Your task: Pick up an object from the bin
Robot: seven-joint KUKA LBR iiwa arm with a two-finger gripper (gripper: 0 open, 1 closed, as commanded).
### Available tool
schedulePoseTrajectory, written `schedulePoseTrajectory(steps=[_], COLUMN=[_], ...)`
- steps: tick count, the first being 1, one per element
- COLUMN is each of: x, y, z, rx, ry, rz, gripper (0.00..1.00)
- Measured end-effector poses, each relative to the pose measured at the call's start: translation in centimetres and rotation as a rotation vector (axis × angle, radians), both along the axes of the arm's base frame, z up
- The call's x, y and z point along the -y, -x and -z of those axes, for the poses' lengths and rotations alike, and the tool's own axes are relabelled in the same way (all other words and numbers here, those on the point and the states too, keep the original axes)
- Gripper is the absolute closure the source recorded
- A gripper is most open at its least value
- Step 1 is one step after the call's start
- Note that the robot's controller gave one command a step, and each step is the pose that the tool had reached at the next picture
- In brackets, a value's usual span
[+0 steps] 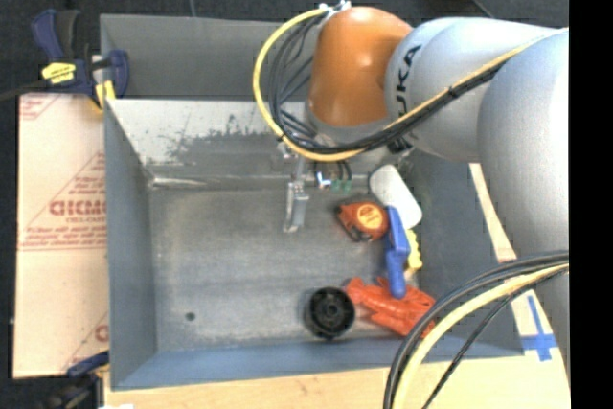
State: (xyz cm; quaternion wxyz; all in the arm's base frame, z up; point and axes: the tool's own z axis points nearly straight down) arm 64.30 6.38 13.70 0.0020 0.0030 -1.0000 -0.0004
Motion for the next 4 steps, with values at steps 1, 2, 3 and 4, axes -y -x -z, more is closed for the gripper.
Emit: schedulePoseTrajectory(steps=[1, 2, 3, 4], x=[0.0, 4.2, 9.5, 12.5], y=[-0.2, 0.3, 0.7, 0.9], z=[-0.5, -1.2, 0.1, 0.8], rx=[0.008, 0.006, 0.006, 0.004], ry=[-0.001, 0.000, 0.000, 0.001], rz=[0.001, -0.079, -0.006, -0.003], gripper=[0.00, 0.00, 0.00, 0.00])
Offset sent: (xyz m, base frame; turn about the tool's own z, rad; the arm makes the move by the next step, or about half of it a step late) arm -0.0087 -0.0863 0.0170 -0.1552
